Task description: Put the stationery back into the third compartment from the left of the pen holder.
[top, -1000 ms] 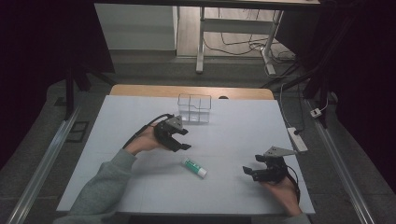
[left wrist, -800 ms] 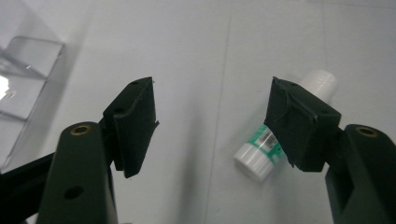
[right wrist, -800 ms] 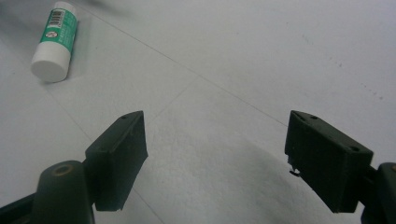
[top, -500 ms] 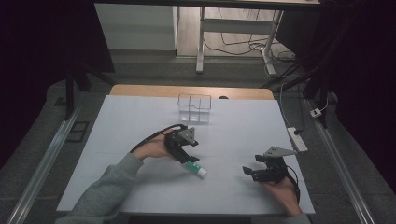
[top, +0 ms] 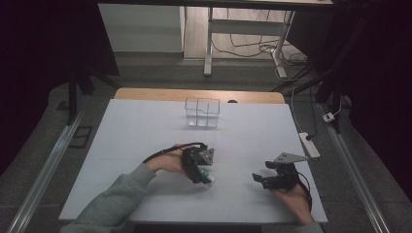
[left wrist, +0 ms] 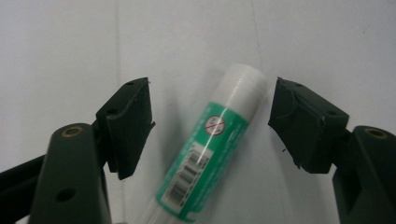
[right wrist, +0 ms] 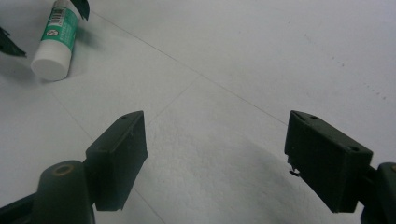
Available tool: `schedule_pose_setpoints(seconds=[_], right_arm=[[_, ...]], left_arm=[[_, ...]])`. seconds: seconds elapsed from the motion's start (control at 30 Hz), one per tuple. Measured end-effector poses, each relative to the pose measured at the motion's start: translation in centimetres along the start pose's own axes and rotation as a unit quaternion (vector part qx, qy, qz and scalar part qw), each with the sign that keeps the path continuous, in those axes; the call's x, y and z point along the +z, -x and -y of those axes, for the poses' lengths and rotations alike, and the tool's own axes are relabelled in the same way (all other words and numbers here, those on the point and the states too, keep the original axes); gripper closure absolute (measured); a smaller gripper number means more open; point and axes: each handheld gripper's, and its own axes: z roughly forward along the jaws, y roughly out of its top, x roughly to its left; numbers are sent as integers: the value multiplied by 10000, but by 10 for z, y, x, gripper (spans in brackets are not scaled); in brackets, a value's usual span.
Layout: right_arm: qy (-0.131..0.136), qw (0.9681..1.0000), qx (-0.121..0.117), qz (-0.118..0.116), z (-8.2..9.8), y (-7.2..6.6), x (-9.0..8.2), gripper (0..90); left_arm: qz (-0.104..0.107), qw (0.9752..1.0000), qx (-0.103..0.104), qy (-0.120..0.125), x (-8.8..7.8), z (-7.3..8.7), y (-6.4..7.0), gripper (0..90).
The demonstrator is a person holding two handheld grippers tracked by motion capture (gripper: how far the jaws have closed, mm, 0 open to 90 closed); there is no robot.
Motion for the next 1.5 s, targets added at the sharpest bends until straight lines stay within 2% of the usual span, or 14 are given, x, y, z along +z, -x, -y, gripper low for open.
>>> schedule_pose_setpoints(seconds=[0.17,0.37,0.57,0.87,0.9,0.93,1.03,1.13,1.2,1.3,1.33,1.5], right_arm=[[-6,10000,-9,-2,0,0,1,203],[-7,10000,-8,-8,0,0,1,203],[-1,10000,-5,-15,0,0,1,203],[-28,10000,-7,-3,0,0,2,203],[-30,10000,-11,4,0,0,2,203],[-29,10000,-11,4,0,0,1,203],[-6,10000,-4,-15,0,0,1,203],[-3,10000,-5,-18,0,0,1,203],[-6,10000,-11,-15,0,0,1,203],[-6,10000,-3,-11,0,0,1,204],[-3,10000,-12,-12,0,0,1,204],[-16,10000,-12,-9,0,0,0,204]], left_arm=[[50,9998,166,-109,7,-6,5,296],[-116,9984,395,-396,13,-11,9,381],[87,9985,432,-329,12,-9,6,486],[148,9975,619,-319,12,-9,7,582],[188,9975,614,-290,12,-10,7,615],[117,9977,591,-294,12,-11,8,642],[3,9981,524,-310,12,-11,7,643],[-49,9990,350,-264,11,-9,5,643],[-66,9989,342,-305,7,-7,2,643],[-115,9996,206,-162,-2,-4,-2,643],[-168,9998,105,-62,-5,-3,-2,643],[-440,9986,-223,208,-23,1,-7,643]])
